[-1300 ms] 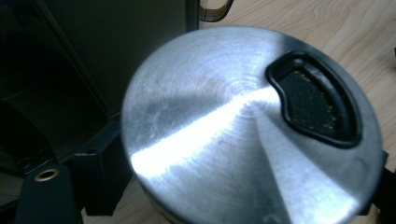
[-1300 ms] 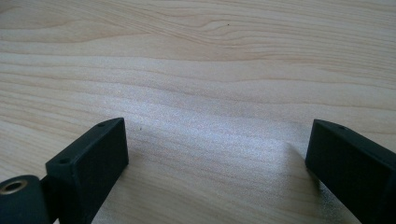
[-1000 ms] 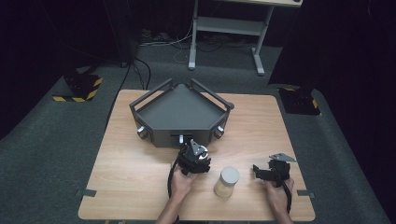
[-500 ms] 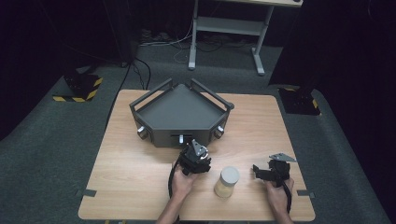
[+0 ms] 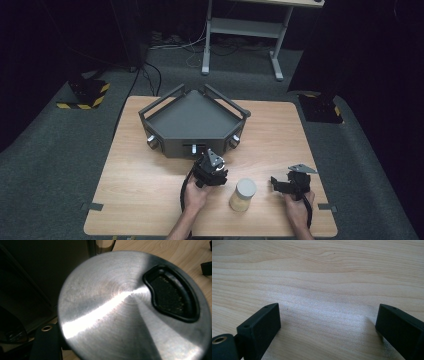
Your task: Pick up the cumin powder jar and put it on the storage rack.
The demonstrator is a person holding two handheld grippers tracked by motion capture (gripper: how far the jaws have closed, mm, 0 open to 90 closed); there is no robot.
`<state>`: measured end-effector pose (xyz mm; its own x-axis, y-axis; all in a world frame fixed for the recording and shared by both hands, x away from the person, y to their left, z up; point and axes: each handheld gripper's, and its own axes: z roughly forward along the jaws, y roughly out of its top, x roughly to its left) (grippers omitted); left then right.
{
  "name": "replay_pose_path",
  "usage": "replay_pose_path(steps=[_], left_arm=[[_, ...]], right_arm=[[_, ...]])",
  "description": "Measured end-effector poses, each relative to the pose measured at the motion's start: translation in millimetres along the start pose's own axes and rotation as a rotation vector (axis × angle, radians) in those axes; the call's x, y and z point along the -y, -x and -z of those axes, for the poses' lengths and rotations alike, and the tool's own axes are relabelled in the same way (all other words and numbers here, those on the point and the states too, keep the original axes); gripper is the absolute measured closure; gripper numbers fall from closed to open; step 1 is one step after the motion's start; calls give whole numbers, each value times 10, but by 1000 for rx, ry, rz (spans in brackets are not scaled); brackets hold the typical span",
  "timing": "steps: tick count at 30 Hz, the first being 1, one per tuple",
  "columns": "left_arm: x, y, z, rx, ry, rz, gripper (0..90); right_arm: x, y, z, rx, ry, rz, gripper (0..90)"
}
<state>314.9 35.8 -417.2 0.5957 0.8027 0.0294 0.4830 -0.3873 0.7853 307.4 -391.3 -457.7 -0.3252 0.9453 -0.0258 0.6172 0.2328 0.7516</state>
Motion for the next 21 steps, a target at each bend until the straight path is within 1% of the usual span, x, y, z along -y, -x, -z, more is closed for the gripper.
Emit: replay_pose_path(steps=[8, 13, 19, 21], left_arm=[[-51, -17, 100, 22, 9, -4, 312], [-100, -91, 183, 50, 4, 13, 312], [-138, -113, 242, 56, -4, 7, 312], [-161, -133, 277, 67, -7, 7, 312]], right_arm=[[0, 0, 0, 0, 0, 0, 53], [0, 0, -1, 0, 0, 0, 53], [0, 1, -1, 0, 0, 0, 53], [0, 1, 0, -1, 0, 0, 54]])
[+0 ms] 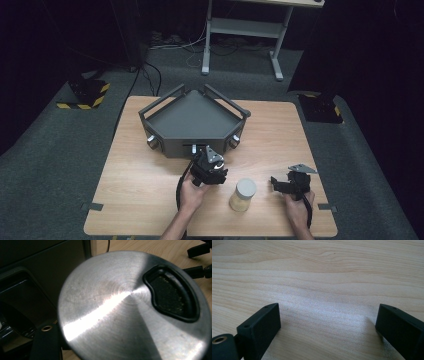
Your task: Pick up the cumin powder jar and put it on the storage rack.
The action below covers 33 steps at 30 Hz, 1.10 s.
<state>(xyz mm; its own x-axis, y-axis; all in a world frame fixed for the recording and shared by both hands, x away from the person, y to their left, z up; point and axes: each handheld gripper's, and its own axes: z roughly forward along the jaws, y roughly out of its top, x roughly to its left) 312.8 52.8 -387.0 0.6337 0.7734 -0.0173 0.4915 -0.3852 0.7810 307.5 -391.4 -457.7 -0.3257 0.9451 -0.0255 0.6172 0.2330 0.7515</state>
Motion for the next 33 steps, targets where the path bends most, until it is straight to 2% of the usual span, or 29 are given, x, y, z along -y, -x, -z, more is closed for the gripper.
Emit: replay_pose_path(steps=[12, 13, 14, 15, 16, 17, 18, 19, 20, 22, 23, 33], left_arm=[[-130, -56, 188, 27, 3, 7, 312], [-7, 41, 140, 23, 98, 133, 312], [-137, -63, 232, 26, 27, 31, 312], [-137, -63, 232, 26, 27, 31, 312], [-105, -42, 234, 29, 63, 83, 312], [-161, -89, 285, 34, 43, 66, 312], [-176, -102, 303, 32, 44, 66, 312], [-222, -136, 336, 26, 25, 32, 312], [-186, -110, 330, 18, 63, 77, 312], [-204, -126, 356, 7, 72, 81, 312], [-290, -194, 413, 9, 27, 28, 312], [-435, -346, 600, -35, 58, 48, 312]], right_arm=[[1, 2, 0, -2, 0, 2, 55], [1, 2, 0, -2, 0, 2, 55], [1, 2, 0, -2, 1, 2, 55], [1, 2, 0, -2, 1, 2, 55], [1, 2, 0, -2, 1, 2, 55], [1, 2, 1, -3, 0, 3, 56], [1, 2, 1, -3, 0, 4, 56], [0, 2, 1, -3, 0, 4, 56], [1, 2, 1, -3, 0, 4, 56], [1, 2, 1, -4, 0, 4, 57], [0, 1, 1, -4, 0, 4, 57], [3, 5, 2, -6, 2, 8, 61]])
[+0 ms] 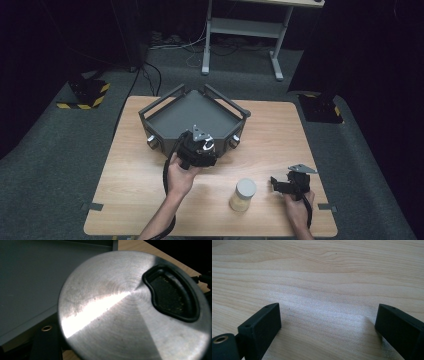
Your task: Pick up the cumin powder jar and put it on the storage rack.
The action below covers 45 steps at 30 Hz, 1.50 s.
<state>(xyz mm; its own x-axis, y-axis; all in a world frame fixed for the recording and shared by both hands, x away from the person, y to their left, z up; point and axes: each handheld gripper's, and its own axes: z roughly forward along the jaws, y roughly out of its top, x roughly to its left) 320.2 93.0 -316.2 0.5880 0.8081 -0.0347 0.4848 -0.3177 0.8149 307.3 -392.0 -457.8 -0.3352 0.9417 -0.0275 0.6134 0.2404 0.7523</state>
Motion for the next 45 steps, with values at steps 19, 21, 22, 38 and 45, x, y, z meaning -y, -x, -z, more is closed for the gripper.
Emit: replay_pose_path(steps=[19, 21, 22, 38, 45], left_arm=[[-269, -332, 98, -154, 30, 100, 312], [-289, -357, 79, -169, 32, 113, 312], [-298, -368, 69, -175, 34, 121, 312], [-495, -405, -196, -282, -3, 154, 312], [-510, -411, -308, -303, -20, 158, 312]], right_arm=[[2, 0, 0, -1, 1, 3, 63], [2, 1, 0, -2, 1, 3, 63], [2, 1, 0, -2, 1, 3, 63], [1, 3, 0, -5, 1, 5, 63], [1, 6, 0, -7, 1, 9, 63]])
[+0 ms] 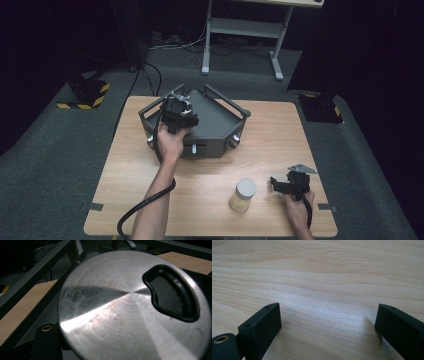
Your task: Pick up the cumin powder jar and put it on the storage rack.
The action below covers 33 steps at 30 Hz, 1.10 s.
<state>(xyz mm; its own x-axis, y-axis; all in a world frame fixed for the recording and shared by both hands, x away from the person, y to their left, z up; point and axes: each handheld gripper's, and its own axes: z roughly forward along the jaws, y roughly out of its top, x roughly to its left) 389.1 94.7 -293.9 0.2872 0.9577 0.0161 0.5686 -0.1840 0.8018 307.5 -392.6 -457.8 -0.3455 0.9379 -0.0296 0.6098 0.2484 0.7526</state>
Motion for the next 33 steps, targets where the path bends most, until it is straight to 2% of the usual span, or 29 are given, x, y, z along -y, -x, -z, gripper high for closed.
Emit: replay_pose_path(steps=[6, 18, 19, 21, 33], left_arm=[[35, 13, -68, -10, -5, 7, 313], [71, 63, -134, -26, -12, -9, 312], [96, 79, -148, -25, -1, 9, 312], [100, 61, -148, -25, -5, -1, 312], [133, 19, -145, -12, 3, 8, 310]], right_arm=[[0, 0, 0, -1, 0, 0, 63], [0, 0, 0, -1, 0, 0, 63], [0, 0, 0, -1, 0, 1, 63], [0, 0, 0, -1, 0, 0, 64], [0, -5, 1, 2, 0, 2, 65]])
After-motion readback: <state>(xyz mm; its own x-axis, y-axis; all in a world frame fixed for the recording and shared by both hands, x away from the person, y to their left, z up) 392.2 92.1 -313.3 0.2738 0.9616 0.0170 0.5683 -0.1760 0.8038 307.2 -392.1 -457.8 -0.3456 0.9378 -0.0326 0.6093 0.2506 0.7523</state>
